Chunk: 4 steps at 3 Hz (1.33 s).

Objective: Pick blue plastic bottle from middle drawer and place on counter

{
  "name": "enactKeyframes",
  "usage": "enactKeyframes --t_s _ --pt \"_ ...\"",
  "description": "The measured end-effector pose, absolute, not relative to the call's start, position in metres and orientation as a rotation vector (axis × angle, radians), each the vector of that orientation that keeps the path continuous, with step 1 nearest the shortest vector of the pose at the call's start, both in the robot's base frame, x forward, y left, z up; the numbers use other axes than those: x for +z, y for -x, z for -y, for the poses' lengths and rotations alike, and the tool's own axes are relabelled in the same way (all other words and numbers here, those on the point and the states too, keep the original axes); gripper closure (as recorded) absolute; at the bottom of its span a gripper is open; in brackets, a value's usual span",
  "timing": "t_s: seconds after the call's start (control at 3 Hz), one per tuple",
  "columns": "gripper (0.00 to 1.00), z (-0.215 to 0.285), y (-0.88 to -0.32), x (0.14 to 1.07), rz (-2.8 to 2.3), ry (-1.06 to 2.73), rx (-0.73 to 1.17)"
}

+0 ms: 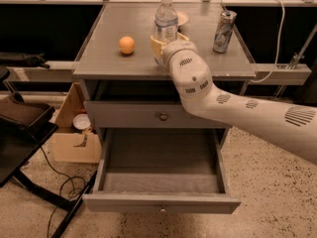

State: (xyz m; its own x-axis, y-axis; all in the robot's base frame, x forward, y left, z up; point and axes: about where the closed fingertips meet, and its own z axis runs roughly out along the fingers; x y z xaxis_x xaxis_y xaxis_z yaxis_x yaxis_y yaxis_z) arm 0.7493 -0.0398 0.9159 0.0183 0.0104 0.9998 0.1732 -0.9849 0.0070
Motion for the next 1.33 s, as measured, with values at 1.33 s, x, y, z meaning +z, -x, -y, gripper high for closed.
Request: enactKeyframes --t_s 1.33 --pt "1.0 0.046 -0.761 0.882 0.168 2.223 -2.051"
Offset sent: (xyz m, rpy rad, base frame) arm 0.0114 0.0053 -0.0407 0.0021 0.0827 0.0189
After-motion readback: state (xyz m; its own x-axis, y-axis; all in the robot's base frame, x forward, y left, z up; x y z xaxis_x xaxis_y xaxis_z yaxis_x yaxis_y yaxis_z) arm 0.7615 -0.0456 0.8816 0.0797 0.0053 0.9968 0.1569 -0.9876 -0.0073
